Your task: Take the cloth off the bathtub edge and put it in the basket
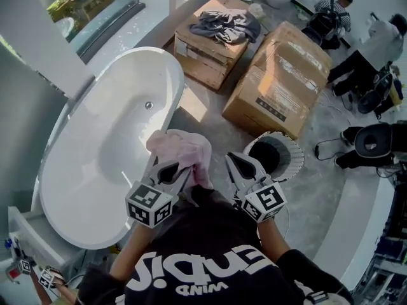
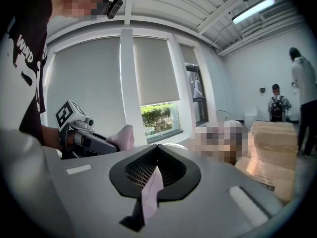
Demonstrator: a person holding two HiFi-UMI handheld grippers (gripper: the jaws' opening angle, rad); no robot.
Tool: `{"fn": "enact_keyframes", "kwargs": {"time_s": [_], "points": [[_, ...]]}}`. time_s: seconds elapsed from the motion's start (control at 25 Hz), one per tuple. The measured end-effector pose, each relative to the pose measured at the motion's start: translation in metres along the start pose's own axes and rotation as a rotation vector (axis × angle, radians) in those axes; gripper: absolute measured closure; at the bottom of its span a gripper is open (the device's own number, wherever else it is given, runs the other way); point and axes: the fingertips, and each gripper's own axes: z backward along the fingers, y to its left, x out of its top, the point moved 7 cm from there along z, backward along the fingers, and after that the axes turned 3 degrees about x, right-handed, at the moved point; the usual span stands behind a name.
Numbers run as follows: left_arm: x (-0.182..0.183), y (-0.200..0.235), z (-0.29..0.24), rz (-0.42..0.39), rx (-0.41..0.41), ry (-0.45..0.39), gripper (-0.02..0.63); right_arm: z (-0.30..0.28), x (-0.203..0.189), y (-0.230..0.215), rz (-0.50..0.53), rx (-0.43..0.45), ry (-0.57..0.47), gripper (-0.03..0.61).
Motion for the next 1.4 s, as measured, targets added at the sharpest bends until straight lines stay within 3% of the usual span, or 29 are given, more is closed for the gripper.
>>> {"fn": "enact_keyframes", "kwargs": {"time_s": [0.16, 0.36, 0.56, 0.72, 1.12, 1.4], "points": [[0.001, -0.029, -0.034, -0.080, -0.148, 0.057, 0.558, 0.049, -0.020, -0.014, -0.050, -0.184, -0.025, 0.569], [-0.005, -0.065, -0.062, -0.128, -0.309, 0.127, 0.558, 0.097, -0.037, -0.023, -0.090, -0.350, -0.073, 0.569], [-0.005, -0.097, -0.088, -0.147, -0.400, 0.178, 0.558, 0.145, -0.038, -0.035, -0.104, -0.464, -0.112, 0.569], [-0.001, -0.131, -0.110, -0.192, -0.508, 0.227, 0.558, 0.191, -0.045, -0.037, -0.129, -0.607, -0.155, 0.569], [0.005, -0.228, -0.156, -0.308, -0.696, 0.274, 0.558, 0.286, -0.074, -0.044, -0.192, -0.823, -0.193, 0.569], [0.027, -0.278, -0.194, -0.320, -0.772, 0.252, 0.558, 0.332, -0.091, -0.060, -0.232, -0.935, -0.220, 0.569]]}}
